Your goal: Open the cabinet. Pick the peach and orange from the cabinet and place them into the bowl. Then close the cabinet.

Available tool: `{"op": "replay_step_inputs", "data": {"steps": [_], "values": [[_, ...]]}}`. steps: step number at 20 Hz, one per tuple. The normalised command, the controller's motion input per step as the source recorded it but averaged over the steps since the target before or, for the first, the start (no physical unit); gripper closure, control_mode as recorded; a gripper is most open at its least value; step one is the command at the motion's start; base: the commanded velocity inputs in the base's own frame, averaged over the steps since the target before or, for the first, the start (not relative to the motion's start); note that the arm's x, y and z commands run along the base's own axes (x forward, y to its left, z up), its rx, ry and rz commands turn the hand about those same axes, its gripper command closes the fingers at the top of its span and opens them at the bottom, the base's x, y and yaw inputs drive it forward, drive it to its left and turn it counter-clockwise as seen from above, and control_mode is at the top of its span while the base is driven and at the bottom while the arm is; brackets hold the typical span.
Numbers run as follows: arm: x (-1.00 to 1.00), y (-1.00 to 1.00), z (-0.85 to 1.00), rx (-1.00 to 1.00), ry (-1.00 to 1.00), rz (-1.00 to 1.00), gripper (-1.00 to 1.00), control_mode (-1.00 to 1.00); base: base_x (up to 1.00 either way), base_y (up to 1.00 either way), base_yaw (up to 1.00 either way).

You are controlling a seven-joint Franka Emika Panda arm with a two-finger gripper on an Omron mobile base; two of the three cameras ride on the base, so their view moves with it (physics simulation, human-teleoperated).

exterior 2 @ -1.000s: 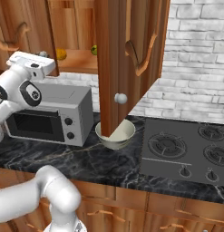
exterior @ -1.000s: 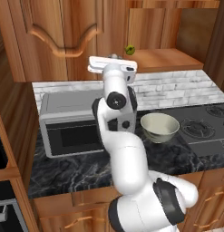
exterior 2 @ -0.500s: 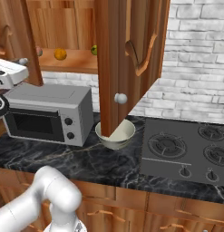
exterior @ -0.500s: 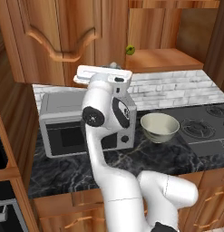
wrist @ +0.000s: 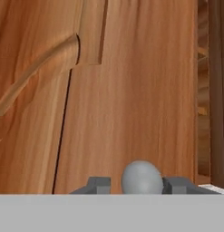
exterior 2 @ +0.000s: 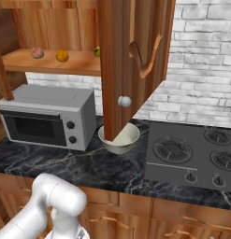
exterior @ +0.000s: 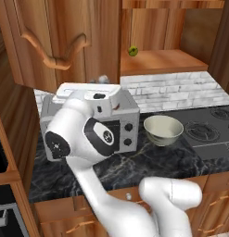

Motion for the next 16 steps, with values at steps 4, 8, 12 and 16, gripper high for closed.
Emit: {"op": "replay_step_inputs", "data": {"steps": [4,8,12,16], "values": [[-0.51,0.71,0.00,-0.14,0.04,-0.04,-1.00,-1.00,0.00,0.00,0.00],[-0.83,0.34,0.00,-0.02,-0.15,0.07,-1.00,-1.00,0.00,0.00,0.00],[-1.00,0.15,0.09,0.01,-0.24,0.00,-1.00,-1.00,0.00,0.00,0.00],[-0.50,-0.79,0.46,0.31,-0.02,0.04,-1.00,-1.00,0.00,0.00,0.00]]}}
